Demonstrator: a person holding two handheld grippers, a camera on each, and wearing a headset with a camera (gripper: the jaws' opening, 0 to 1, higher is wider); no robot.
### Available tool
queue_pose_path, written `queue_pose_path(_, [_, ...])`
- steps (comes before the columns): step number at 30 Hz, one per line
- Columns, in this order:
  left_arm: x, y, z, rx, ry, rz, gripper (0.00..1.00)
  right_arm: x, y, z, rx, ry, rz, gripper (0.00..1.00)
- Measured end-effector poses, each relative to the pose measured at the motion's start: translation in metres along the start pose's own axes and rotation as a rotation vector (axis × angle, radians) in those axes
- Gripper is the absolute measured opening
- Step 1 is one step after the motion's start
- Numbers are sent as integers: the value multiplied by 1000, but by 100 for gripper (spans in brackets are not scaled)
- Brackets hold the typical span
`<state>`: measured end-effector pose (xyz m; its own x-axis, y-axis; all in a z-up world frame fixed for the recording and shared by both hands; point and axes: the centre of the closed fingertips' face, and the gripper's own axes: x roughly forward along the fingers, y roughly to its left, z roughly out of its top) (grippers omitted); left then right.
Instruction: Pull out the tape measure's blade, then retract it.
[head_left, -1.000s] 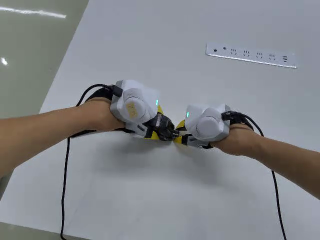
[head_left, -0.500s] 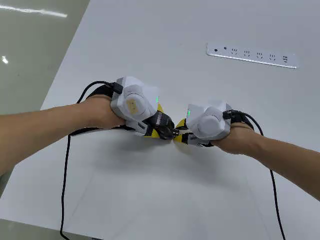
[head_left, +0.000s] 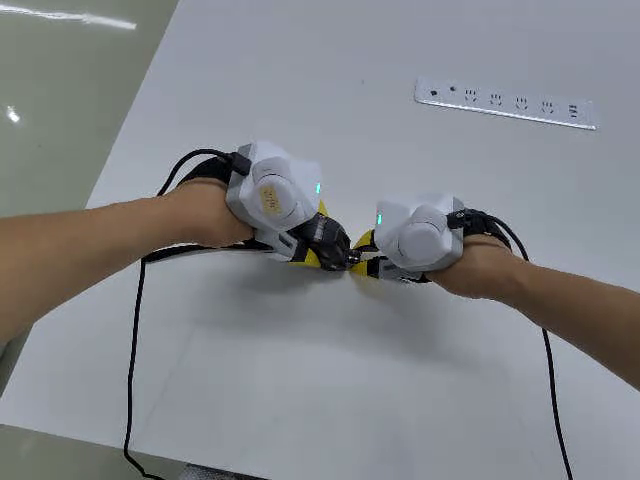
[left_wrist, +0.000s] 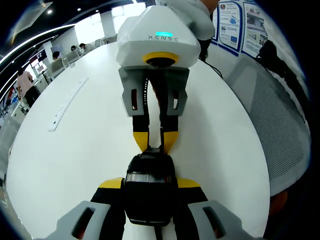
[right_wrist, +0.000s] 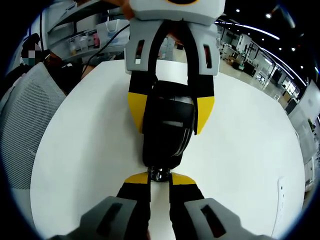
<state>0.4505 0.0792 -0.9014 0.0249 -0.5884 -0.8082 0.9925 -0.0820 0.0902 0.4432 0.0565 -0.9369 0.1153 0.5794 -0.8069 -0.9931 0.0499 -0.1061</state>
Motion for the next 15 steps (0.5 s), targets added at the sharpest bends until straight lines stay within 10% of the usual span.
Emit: queue_pose_path(15, [1, 1, -2, 6, 0, 12, 33, -4, 0, -9, -5, 23, -4, 12])
